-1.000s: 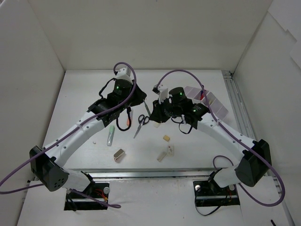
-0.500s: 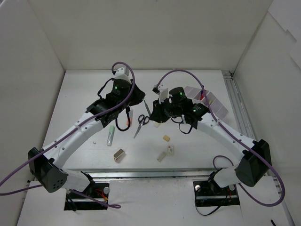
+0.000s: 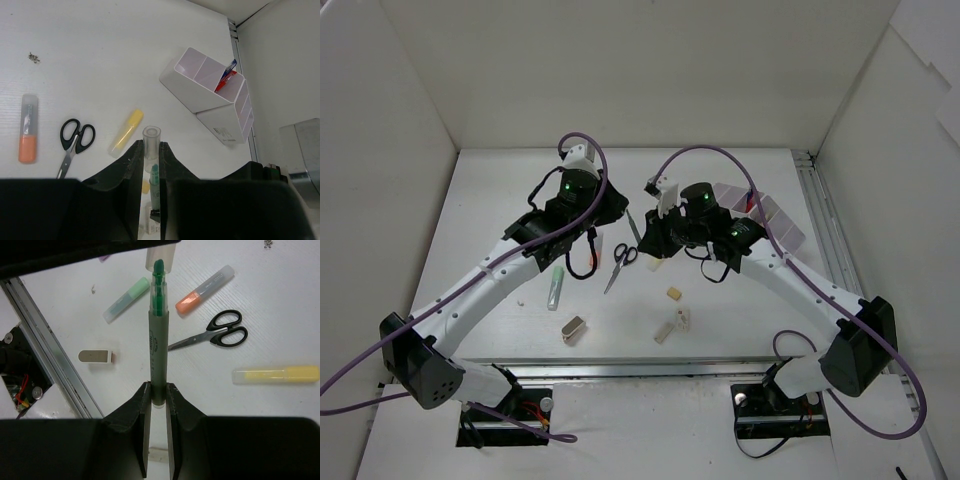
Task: Sort the stationery into containers
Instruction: Close the pen cap on the pen.
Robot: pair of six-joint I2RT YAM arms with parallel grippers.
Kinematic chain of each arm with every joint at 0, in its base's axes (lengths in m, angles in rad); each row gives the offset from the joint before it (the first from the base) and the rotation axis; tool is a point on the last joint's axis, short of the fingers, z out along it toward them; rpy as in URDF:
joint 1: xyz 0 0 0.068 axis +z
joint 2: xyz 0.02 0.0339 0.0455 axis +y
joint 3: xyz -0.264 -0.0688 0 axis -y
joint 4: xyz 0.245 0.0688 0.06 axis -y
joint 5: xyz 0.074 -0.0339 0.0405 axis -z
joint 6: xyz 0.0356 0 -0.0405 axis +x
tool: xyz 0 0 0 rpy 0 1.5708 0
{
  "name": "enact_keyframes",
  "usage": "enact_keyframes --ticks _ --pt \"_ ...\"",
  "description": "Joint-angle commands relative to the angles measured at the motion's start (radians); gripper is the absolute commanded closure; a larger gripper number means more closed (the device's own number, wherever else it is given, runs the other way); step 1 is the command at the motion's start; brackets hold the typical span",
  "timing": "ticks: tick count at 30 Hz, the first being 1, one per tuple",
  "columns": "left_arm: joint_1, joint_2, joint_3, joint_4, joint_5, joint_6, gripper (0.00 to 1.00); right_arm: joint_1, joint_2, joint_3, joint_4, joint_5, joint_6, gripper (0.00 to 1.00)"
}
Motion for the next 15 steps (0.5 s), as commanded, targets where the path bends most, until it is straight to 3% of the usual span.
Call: enact_keyframes --ticks 1,9,15 --pt "-0.004 -0.020 0.009 0.043 -0.004 0.009 1.00 -0.005 -0.008 0.054 0.053 -0.021 -0.007 1.00" --pt "-0.004 -0.020 -0.002 0.059 0.033 0.006 1.00 -0.005 0.000 0.061 0.079 0.042 0.014 1.00" --pt "-0.004 -0.025 -0.037 0.094 0.067 0.001 1.00 -0.012 0.026 0.074 0.225 0.057 0.039 1.00"
